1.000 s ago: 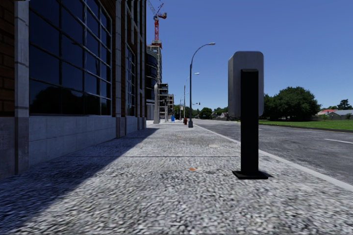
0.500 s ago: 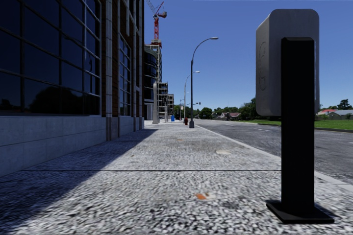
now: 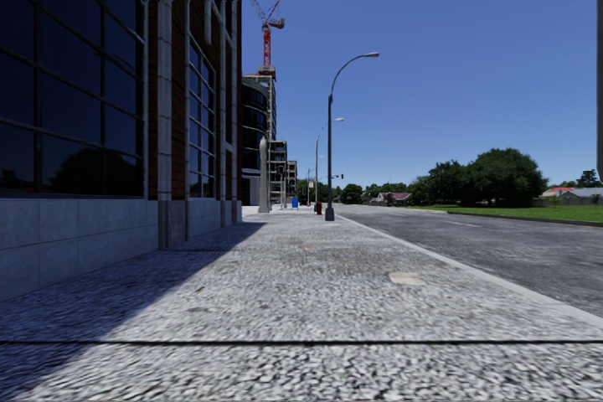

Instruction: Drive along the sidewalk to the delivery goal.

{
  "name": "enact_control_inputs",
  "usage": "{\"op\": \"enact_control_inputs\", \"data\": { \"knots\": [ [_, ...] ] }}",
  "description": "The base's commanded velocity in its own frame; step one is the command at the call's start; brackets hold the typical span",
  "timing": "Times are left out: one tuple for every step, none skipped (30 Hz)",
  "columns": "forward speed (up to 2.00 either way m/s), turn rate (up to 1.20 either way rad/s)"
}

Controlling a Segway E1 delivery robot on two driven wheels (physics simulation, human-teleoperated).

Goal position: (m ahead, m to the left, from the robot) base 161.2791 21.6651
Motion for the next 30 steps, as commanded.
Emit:
{"op": "enact_control_inputs", "data": {
  "knots": [
    [2.00,0.00],
    [2.00,0.00],
    [2.00,0.00],
    [2.00,0.00],
    [2.00,0.00],
    [2.00,0.00],
    [2.00,0.00],
    [2.00,0.00],
    [2.00,0.00],
    [2.00,0.00],
    [2.00,0.00],
    [2.00,0.00],
    [2.00,0.00],
    [2.00,0.00],
    [2.00,0.00],
    [2.00,0.00],
    [2.00,0.00],
    [2.00,0.00],
    [2.00,0.00],
    [2.00,0.00],
    [2.00,0.00],
    [2.00,0.00],
    [2.00,0.00],
    [2.00,0.00],
    [2.00,0.00],
    [2.00,0.00],
    [2.00,0.00],
    [2.00,0.00],
    [2.00,0.00],
    [2.00,0.00]
  ]
}}
